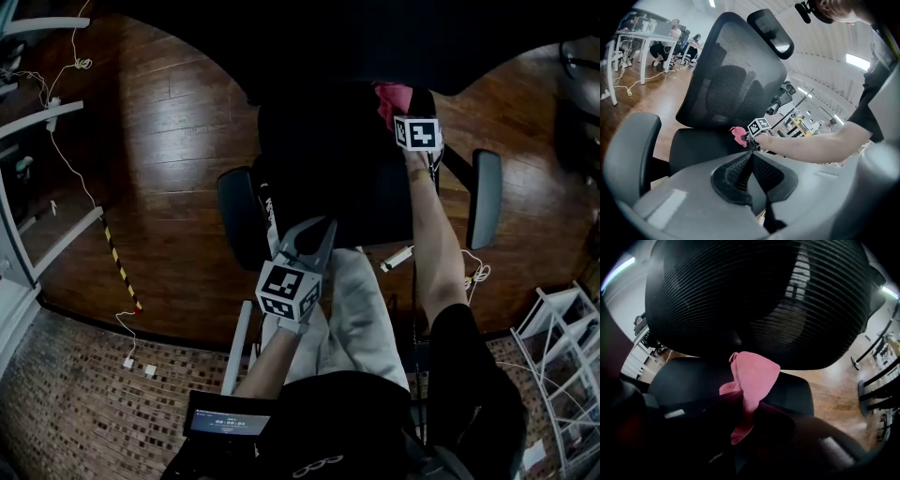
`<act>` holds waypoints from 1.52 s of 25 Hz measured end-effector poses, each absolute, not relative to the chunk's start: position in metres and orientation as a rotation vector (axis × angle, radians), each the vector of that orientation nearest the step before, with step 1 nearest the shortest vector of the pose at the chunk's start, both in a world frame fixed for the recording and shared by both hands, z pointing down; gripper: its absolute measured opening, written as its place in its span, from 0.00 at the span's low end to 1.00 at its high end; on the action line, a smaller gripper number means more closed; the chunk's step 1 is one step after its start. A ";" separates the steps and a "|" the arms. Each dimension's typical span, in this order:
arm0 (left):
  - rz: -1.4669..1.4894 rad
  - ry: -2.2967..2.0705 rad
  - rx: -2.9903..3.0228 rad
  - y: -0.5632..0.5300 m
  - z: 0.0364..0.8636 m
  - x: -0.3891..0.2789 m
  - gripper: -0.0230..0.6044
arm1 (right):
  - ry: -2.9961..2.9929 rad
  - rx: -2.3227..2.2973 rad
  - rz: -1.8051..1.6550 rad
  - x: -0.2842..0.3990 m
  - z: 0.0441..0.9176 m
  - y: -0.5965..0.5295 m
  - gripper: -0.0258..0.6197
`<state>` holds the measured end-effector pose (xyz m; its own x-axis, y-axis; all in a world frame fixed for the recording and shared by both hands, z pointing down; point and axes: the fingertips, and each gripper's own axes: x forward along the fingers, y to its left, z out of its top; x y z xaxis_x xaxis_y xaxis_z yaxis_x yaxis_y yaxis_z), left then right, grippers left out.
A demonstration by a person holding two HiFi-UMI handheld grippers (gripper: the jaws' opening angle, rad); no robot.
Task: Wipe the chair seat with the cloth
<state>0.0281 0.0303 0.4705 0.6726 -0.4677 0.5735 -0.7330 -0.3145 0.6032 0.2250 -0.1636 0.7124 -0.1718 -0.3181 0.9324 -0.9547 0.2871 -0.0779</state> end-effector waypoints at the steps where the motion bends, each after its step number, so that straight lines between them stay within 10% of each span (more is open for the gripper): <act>1: 0.364 -0.932 1.975 0.030 0.470 0.030 0.02 | -1.655 1.194 0.893 0.235 0.711 -0.165 0.14; 16: 0.343 -0.910 1.991 0.042 0.466 0.025 0.02 | -1.359 1.333 0.563 0.315 0.678 -0.143 0.14; 38: 0.290 -0.963 1.937 0.066 0.470 -0.022 0.02 | -1.884 0.659 0.608 -0.041 0.698 -0.082 0.14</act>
